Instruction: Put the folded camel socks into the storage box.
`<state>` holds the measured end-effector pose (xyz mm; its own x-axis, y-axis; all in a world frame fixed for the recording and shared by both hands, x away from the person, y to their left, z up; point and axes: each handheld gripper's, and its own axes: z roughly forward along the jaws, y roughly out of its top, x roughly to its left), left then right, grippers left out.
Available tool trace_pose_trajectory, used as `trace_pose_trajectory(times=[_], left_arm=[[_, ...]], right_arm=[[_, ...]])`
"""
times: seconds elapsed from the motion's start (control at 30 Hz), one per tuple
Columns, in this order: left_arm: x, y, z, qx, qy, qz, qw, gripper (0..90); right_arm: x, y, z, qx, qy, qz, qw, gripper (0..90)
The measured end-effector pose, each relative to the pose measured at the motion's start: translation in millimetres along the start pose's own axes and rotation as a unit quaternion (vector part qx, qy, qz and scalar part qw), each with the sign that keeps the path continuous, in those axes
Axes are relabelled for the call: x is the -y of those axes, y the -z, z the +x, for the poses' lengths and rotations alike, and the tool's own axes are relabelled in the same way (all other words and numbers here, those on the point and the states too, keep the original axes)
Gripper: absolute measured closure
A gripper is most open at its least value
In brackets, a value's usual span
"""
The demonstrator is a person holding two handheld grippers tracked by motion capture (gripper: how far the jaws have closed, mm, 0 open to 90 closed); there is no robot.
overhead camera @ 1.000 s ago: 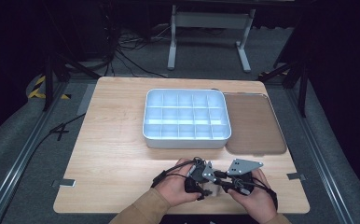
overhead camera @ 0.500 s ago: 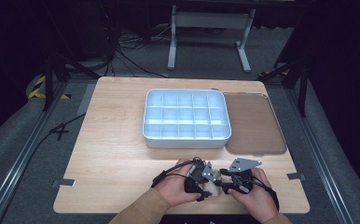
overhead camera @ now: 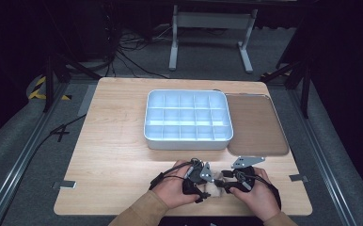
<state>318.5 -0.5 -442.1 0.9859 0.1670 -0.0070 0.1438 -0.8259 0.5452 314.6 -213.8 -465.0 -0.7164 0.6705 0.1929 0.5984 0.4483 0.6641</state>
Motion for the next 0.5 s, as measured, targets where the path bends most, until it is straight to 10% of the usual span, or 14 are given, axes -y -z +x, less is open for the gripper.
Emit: trace_pose_trajectory(times=[0.5], left_arm=[[17.1,22.8,7.5,-0.027,0.030,-0.013,0.9991,38.5]], right_arm=[[-0.3,-7.9,-16.9,-0.084,-0.049,0.009,0.9952,62.4]])
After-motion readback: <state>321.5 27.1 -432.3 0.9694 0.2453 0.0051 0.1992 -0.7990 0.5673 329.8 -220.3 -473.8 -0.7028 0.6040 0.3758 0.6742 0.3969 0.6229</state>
